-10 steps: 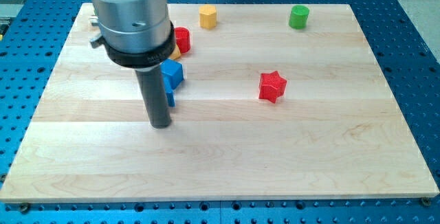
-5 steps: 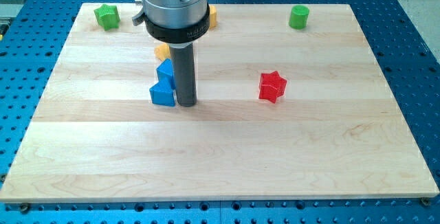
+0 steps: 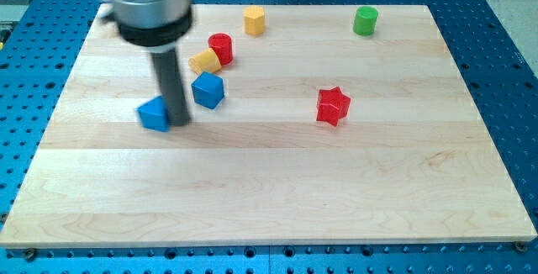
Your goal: Push the blue triangle towards the center left
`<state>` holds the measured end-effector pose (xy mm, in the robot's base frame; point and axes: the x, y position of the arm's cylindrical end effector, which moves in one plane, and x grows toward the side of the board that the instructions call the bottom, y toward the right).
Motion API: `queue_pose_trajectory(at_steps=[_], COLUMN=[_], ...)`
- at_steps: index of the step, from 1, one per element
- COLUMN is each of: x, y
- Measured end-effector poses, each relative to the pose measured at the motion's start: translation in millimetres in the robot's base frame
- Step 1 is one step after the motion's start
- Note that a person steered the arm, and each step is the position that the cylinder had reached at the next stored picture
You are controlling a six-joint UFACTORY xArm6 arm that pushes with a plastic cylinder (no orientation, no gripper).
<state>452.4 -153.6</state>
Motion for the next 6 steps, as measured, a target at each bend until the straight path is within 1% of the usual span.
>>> queue_pose_trajectory(at_steps=[1,2,3,6], x=[3,30,44,44], y=[-42,-58,-47,-61])
